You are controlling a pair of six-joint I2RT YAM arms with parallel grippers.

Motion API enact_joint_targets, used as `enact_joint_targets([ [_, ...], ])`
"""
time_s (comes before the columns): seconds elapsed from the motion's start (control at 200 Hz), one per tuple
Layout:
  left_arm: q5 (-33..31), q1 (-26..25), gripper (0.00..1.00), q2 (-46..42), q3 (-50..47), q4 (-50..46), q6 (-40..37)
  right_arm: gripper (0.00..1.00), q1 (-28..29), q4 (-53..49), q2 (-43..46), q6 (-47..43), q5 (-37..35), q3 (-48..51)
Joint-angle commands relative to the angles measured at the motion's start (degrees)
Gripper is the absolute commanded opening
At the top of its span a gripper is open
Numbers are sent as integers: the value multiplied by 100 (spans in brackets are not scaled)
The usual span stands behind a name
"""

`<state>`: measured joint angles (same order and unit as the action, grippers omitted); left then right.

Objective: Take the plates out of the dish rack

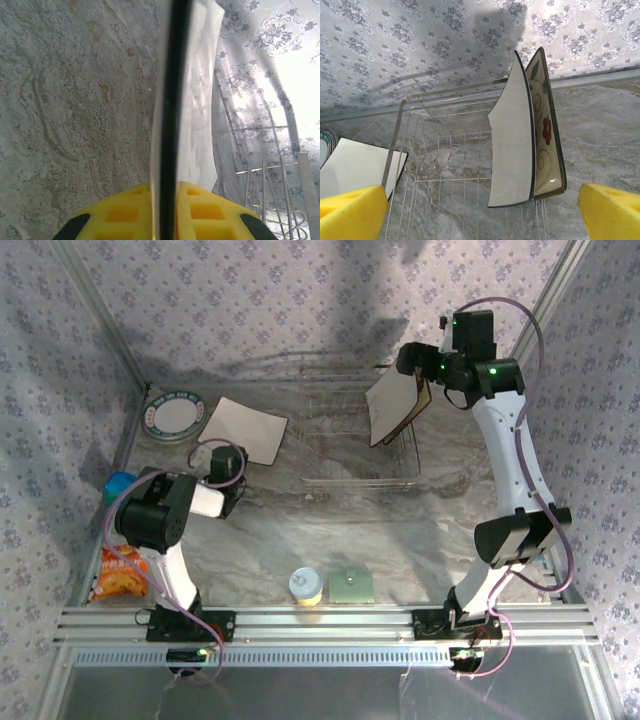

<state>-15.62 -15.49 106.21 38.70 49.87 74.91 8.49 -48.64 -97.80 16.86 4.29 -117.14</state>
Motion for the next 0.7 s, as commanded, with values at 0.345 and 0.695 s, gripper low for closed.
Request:
enact_joint_targets([
  [0.345,-94,-43,30,13,367,466,98,100,-82,48,166,-95,124,90],
  [0.695,144,-43,41,135,684,4,68,100,-145,149,249,-65,186,252],
])
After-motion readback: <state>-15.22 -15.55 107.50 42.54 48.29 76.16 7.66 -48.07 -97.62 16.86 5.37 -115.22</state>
